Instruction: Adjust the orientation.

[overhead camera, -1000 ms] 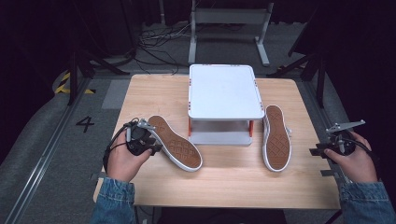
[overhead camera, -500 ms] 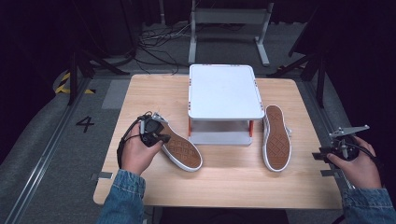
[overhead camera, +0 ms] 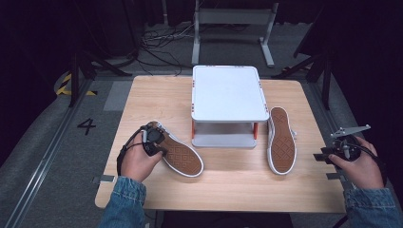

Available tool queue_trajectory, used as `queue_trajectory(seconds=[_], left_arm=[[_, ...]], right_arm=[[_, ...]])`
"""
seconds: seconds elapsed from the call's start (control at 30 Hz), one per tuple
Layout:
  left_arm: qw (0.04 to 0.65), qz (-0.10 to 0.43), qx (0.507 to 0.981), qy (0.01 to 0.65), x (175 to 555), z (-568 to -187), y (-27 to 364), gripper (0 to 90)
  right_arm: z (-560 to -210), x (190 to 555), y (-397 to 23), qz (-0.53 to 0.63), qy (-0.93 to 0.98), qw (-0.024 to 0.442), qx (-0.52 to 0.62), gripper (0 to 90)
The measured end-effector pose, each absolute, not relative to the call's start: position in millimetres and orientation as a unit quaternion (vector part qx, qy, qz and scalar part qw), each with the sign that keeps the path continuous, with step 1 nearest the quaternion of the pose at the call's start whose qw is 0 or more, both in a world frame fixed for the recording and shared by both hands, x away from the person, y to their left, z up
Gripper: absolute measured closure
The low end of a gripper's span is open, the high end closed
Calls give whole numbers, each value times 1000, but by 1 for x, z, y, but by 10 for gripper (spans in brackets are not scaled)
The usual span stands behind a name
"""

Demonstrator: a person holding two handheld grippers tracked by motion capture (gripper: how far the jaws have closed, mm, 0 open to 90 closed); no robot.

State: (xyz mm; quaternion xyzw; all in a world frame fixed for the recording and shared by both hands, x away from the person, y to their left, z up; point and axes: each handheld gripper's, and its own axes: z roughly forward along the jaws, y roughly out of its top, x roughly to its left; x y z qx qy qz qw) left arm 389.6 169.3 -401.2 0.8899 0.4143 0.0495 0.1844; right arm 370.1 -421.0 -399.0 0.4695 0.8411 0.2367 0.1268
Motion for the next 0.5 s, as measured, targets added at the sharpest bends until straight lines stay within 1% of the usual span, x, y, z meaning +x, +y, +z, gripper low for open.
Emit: queue_trajectory(seconds=[0.07, 0.17, 0.3, 0.4, 0.5], left_arm=[[166, 45, 889, 423, 387, -408, 173, 899], [163, 39, 887, 431, 385, -414, 180, 899], [198, 38, 876, 437, 383, -418, 185, 899], [218, 51, 871, 437, 388, -422, 176, 899], [242, 43, 868, 432, 400, -425, 164, 899]], right_arm=[[-399, 372, -419, 237, 842, 126, 468, 543], [-399, 373, -417, 239, 843, 126, 464, 543], [-398, 374, -416, 240, 843, 127, 464, 542], [-397, 373, -417, 240, 842, 129, 466, 542], [-397, 373, -416, 240, 841, 131, 466, 542]])
